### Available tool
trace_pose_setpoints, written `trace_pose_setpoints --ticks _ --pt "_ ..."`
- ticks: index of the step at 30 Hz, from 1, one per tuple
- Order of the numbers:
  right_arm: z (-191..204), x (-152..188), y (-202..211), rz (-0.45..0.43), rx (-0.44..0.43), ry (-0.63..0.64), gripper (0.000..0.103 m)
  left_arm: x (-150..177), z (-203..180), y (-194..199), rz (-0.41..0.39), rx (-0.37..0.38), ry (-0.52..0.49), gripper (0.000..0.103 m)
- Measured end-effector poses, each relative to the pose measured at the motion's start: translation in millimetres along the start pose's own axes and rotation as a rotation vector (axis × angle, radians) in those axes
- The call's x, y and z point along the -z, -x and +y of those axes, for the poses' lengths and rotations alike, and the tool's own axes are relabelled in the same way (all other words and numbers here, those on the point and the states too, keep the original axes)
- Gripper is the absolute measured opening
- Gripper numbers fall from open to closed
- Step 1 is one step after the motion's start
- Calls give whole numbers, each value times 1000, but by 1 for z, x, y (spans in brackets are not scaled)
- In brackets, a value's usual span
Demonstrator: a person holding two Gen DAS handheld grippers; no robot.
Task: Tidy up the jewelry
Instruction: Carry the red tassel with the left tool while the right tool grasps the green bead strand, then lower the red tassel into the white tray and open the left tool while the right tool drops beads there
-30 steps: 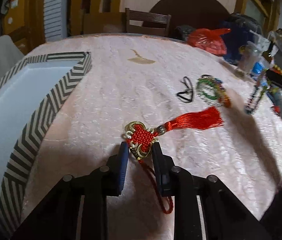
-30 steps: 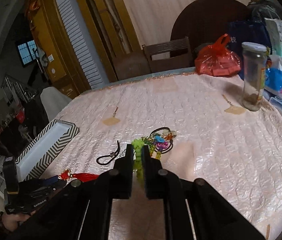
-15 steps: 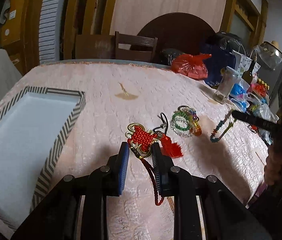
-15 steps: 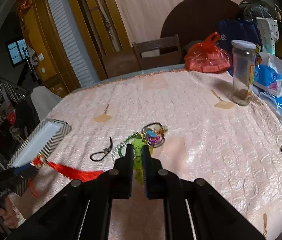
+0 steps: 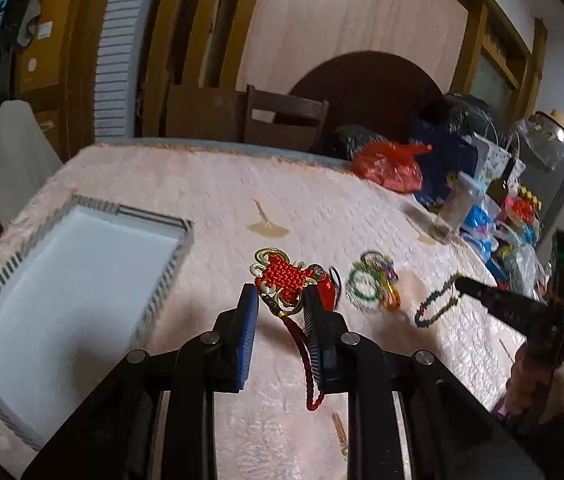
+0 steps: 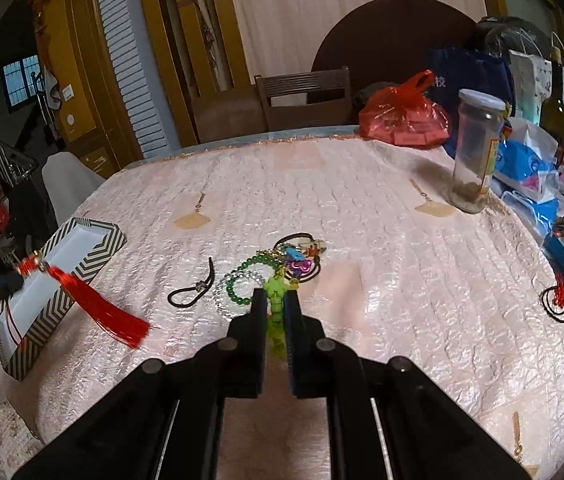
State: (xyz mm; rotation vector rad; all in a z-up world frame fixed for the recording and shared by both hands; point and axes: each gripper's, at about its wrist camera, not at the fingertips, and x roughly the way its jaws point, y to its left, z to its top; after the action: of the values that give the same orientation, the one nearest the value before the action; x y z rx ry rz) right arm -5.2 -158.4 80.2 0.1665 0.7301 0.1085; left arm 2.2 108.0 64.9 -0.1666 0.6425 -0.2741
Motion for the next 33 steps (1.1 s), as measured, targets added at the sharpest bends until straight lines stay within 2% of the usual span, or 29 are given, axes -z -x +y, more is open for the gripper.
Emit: trace_pose_setpoints --ticks 6,10,16,21,23,33 --pt "17 -3 6 -56 6 43 8 -21 26 21 -52 -16 43 33" --pt "25 -5 4 -66 -1 45 8 -31 47 36 -85 -61 59 33" --pt "40 -7 -4 -51 -33 59 8 -36 86 49 -102 -174 99 33" --pt "66 -10 -9 -35 -71 110 8 -22 126 49 -90 -289 133 33" --pt "81 -11 -12 -24 -95 136 8 -14 141 45 -67 -304 157 33" --pt "193 -24 -34 27 -315 250 8 35 205 20 14 -423 264 33"
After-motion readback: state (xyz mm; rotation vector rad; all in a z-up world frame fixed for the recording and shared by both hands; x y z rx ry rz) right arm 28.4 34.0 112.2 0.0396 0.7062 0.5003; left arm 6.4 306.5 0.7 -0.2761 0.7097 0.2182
